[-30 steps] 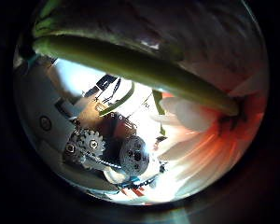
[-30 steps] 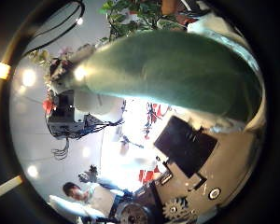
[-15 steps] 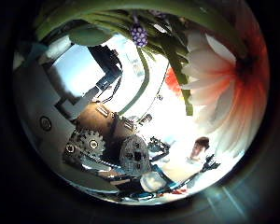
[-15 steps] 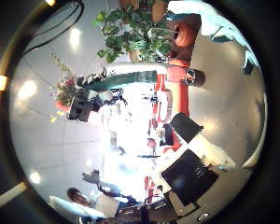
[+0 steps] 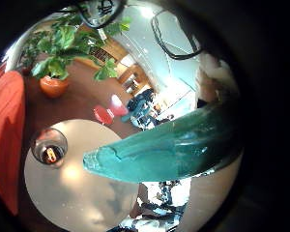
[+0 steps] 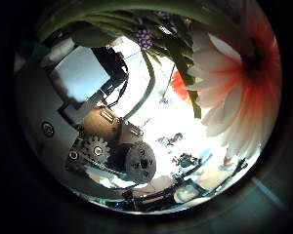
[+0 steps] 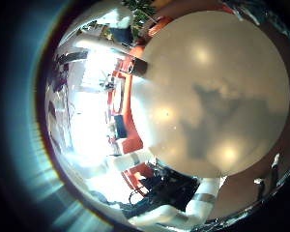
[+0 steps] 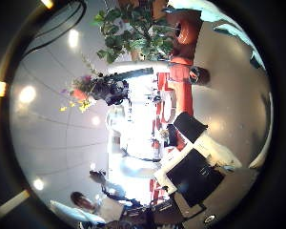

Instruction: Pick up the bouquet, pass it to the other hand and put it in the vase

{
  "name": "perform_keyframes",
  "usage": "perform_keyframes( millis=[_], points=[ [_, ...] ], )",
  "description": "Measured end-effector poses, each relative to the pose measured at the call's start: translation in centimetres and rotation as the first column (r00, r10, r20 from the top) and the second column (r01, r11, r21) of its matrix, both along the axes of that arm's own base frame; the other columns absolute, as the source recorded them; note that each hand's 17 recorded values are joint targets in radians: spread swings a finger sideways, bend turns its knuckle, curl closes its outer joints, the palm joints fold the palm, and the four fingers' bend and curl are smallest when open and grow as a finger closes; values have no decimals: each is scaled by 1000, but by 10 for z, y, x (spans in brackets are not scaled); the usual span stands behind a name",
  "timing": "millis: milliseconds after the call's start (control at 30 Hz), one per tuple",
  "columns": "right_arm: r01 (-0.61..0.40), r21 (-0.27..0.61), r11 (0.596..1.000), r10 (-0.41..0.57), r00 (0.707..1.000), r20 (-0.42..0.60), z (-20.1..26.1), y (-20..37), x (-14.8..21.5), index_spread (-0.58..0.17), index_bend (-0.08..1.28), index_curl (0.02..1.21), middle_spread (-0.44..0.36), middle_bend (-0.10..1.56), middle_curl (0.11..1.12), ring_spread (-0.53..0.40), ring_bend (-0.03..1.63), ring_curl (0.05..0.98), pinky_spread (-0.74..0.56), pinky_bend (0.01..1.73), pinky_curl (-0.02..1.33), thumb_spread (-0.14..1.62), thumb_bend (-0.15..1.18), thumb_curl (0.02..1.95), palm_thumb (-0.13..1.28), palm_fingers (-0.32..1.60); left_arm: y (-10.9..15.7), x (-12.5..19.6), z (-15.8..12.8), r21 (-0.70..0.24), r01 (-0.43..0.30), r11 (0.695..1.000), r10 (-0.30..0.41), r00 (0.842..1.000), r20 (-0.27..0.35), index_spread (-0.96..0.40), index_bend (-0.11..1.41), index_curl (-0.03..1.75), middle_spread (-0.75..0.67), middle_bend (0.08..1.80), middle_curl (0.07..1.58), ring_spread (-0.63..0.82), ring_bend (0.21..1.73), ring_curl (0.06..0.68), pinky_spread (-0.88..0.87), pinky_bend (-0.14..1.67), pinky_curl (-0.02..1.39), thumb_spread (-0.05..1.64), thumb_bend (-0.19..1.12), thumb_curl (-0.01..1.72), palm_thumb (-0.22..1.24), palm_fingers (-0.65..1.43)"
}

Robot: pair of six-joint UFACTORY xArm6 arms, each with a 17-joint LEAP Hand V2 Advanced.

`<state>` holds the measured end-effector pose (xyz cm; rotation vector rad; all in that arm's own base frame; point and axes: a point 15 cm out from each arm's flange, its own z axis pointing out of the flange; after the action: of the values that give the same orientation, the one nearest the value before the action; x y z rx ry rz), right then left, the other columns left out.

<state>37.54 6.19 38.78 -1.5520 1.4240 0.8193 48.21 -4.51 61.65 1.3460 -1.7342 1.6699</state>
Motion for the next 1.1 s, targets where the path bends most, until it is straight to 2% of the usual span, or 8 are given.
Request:
perform_keyframes(
  millis=[367, 667, 1100],
  points=[
    [-1, 4, 1000, 1, 1000, -10, -3, -1, 2, -372, 249, 437, -81, 467, 410, -73, 819, 321, 365, 653, 447, 957, -25, 538, 778, 289, 28, 18, -22, 0, -51, 999, 51, 998, -27, -729, 622, 1324, -511, 1156, 974, -391, 1533, 543, -619, 1126, 1030, 1108, 138, 951, 1054, 1068],
    [-5, -4, 1000, 5, 1000, -18, -7, -2, 1, -367, 222, 428, -141, 419, 387, -73, 783, 293, 377, 616, 402, 956, -25, 527, 781, 338, 35, 30, -35, -1, -59, 998, 59, 997, -42, -738, 602, 1351, -517, 1146, 981, -384, 1529, 543, -631, 1103, 1061, 1119, 125, 976, 1056, 1074],
    [1, -16, 1000, -1, 1000, -23, -10, -8, -1, -371, 195, 420, -115, 385, 378, -74, 746, 263, 380, 579, 346, 955, -25, 520, 782, 392, 39, 66, -64, -17, -78, 997, 77, 995, -70, -746, 578, 1374, -520, 1135, 991, -383, 1525, 543, -649, 1078, 1092, 1127, 107, 998, 1067, 1079]
  ],
)
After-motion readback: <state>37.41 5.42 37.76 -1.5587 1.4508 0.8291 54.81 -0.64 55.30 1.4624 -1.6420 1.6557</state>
